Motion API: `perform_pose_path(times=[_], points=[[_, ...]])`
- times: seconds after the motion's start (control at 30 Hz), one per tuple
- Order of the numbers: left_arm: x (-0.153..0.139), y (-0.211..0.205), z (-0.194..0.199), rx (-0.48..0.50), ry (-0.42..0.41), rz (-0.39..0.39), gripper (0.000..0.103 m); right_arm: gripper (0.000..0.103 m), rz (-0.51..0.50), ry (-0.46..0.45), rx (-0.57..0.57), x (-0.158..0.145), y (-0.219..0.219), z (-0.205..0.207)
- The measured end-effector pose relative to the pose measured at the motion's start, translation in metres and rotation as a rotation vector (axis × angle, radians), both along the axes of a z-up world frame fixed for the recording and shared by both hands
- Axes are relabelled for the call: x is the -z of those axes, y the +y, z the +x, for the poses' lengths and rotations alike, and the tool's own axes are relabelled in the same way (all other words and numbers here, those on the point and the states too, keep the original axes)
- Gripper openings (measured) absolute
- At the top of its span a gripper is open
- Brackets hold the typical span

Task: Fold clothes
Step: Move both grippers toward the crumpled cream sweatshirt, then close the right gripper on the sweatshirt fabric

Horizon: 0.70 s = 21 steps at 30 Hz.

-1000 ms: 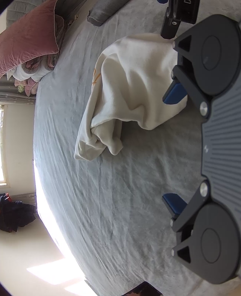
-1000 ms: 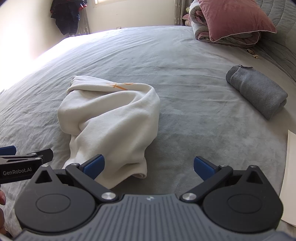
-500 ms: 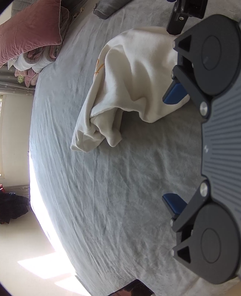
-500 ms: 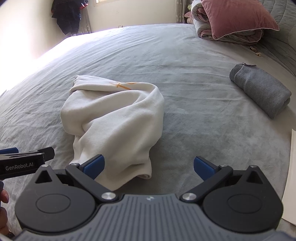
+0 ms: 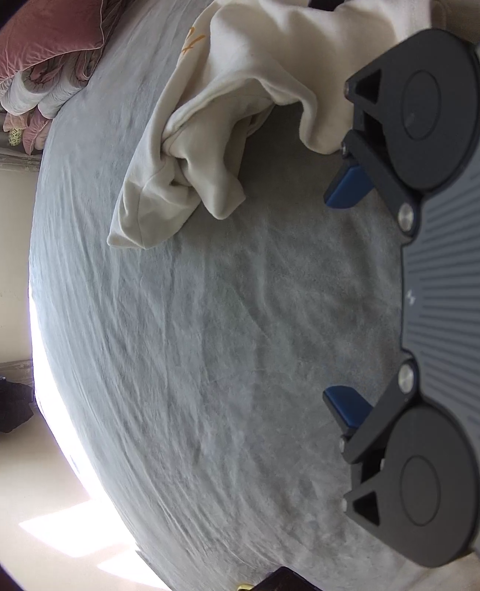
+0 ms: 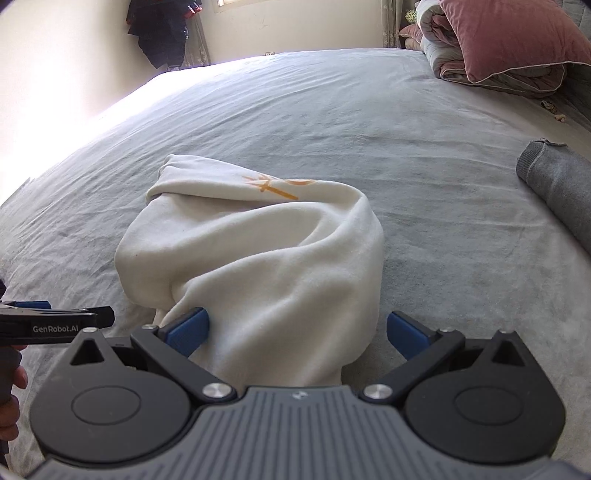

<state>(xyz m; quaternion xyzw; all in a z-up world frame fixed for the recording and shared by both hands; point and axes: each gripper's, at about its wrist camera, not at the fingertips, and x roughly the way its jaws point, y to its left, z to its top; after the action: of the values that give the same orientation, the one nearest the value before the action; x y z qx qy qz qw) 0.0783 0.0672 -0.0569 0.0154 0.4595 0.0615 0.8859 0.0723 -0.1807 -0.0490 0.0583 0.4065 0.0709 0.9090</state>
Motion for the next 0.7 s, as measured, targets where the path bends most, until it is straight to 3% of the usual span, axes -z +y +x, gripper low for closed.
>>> perform_pose_path(times=[0.13,0.23,0.7], points=[[0.016,0.014,0.001,0.009,-0.009,-0.023,0.103,0.103,-0.008,0.053,-0.001,0.022,0.0,0.015],[0.019,0.015,-0.004,0.037,-0.046,-0.032,0.103,0.103,0.021,0.042,-0.01,0.03,-0.005,0.016],[0.014,0.019,-0.004,0.017,-0.085,-0.071,0.103,0.103,0.009,-0.013,-0.022,0.028,-0.005,0.006]])
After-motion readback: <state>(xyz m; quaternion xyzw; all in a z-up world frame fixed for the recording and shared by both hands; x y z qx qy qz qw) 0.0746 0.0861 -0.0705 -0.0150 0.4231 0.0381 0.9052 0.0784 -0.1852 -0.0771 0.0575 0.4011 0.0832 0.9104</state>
